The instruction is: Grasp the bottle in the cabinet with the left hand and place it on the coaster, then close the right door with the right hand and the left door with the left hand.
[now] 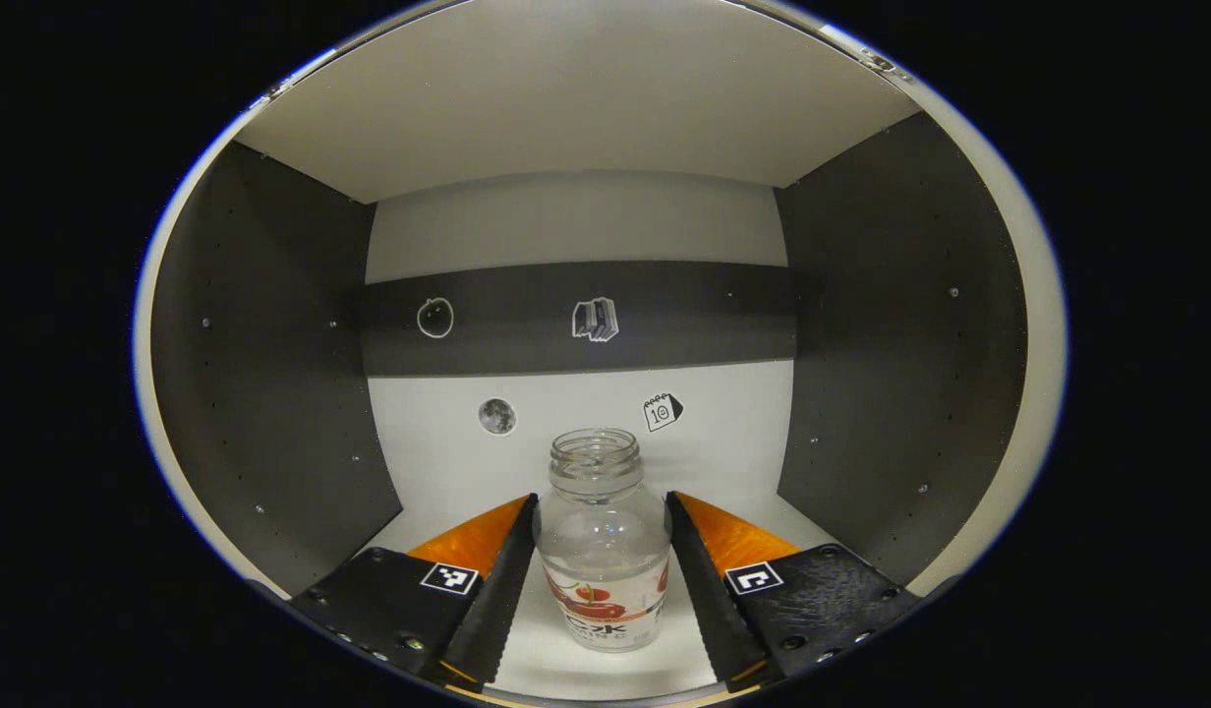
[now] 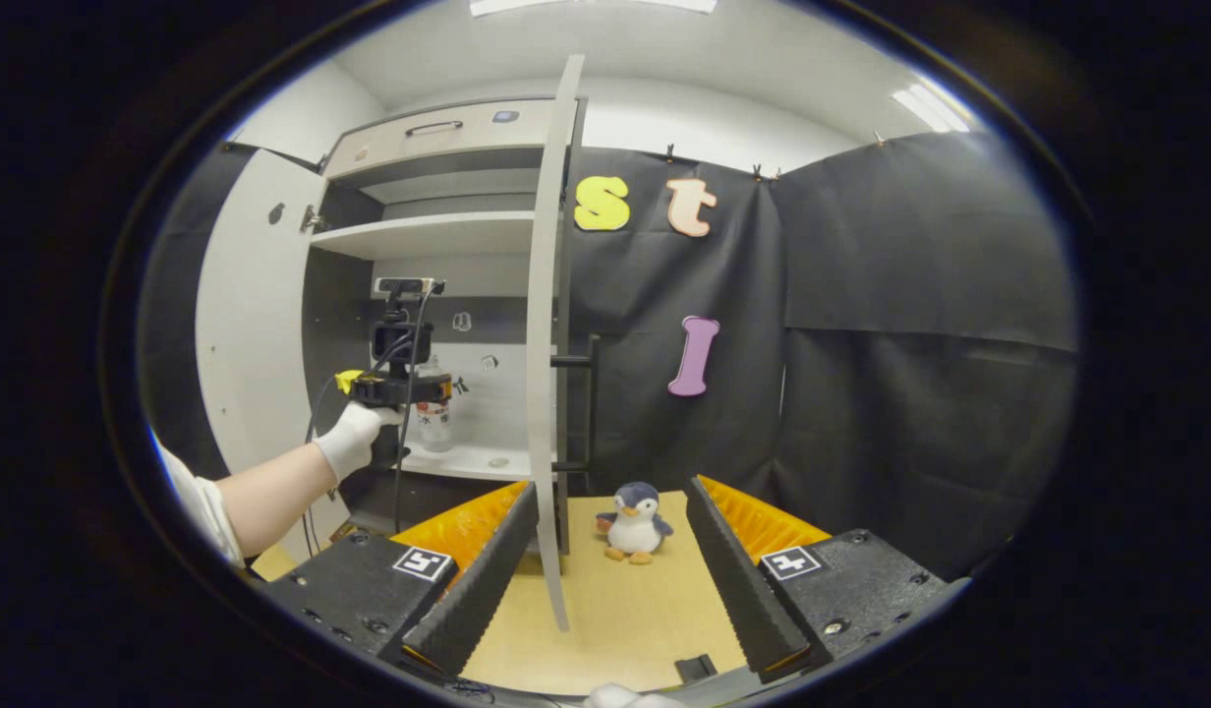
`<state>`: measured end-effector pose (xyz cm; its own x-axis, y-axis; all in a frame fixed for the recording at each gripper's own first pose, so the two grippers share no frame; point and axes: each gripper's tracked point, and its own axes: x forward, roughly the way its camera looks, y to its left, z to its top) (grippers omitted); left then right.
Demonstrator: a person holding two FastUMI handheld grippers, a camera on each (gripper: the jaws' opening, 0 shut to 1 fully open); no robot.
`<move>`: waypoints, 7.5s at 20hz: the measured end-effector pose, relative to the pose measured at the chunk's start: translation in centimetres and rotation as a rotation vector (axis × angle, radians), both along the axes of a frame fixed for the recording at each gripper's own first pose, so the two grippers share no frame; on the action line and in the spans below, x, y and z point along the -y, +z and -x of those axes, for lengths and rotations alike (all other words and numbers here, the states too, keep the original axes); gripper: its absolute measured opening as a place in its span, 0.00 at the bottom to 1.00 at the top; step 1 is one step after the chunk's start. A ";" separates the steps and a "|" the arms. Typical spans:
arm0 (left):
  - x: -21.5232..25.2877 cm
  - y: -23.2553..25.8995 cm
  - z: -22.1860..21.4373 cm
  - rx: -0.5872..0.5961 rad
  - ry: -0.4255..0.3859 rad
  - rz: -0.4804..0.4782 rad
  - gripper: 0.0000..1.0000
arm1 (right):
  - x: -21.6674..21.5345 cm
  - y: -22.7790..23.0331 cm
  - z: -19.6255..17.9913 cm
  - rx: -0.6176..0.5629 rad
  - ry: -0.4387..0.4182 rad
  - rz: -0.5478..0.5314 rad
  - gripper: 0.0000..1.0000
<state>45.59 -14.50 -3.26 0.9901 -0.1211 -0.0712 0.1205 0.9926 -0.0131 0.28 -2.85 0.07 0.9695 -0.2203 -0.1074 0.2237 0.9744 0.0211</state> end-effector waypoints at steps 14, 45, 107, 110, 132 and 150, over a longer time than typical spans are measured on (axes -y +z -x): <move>-4.3 5.6 15.3 0.083 -0.037 0.009 0.76 | -3.4 0.6 2.3 0.051 0.034 -0.004 0.99; -0.5 -27.1 34.5 -0.211 -0.108 0.084 0.76 | 1.1 -7.5 6.5 -0.047 0.053 0.029 0.99; -17.0 1.2 43.4 -0.008 0.204 -0.026 0.96 | 7.5 0.9 -11.2 0.042 0.078 -0.013 1.00; -17.1 1.1 43.5 -0.012 0.219 -0.020 0.96 | 7.0 1.2 -11.6 0.041 0.099 -0.004 0.96; -21.0 -0.3 44.1 -0.041 0.279 -0.043 0.96 | -8.5 2.3 -14.6 0.063 0.332 -0.022 0.97; -32.6 1.5 39.4 0.010 0.356 -0.053 0.96 | -9.7 1.7 -1.8 0.070 0.289 -0.045 0.94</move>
<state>6.17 18.08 -1.72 0.9704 0.2346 -0.0578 -0.2326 0.9718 0.0387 2.10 6.87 1.75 0.9967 0.0694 -0.0413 -0.0664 0.9952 0.0716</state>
